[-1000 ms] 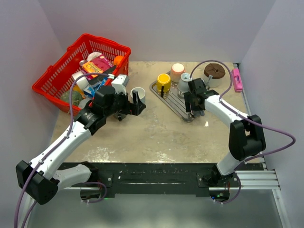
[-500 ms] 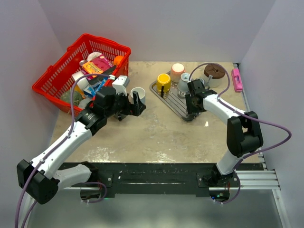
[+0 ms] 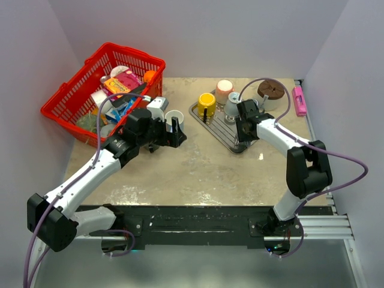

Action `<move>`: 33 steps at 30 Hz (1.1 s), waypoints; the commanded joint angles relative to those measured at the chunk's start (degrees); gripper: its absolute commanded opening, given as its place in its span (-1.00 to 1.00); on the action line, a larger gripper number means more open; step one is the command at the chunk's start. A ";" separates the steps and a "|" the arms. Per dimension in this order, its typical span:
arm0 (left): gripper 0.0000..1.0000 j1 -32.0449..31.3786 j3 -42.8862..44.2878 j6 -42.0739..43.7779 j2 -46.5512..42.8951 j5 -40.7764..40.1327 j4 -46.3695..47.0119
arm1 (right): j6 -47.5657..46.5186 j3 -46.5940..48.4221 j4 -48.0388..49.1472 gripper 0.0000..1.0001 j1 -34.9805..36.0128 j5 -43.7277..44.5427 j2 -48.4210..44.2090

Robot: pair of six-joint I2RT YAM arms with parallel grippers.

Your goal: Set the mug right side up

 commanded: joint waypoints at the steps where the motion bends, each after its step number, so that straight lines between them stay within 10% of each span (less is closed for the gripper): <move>1: 0.99 0.33 1.85 1.04 0.45 1.41 2.72 | -1.31 0.21 4.43 -0.17 -0.11 1.54 1.11; 8: 0.99 0.33 1.68 1.04 0.98 1.59 2.37 | -1.04 -0.49 6.19 -0.36 -0.20 2.42 2.25; 14: 0.99 0.33 1.77 0.87 0.98 1.59 2.28 | 0.10 -1.37 8.13 -1.00 -0.20 4.00 1.82; 33: 0.99 0.33 0.45 -4.40 2.12 12.65 8.42 | 18.55 -8.49 23.05 -1.00 -0.11 -29.18 -20.94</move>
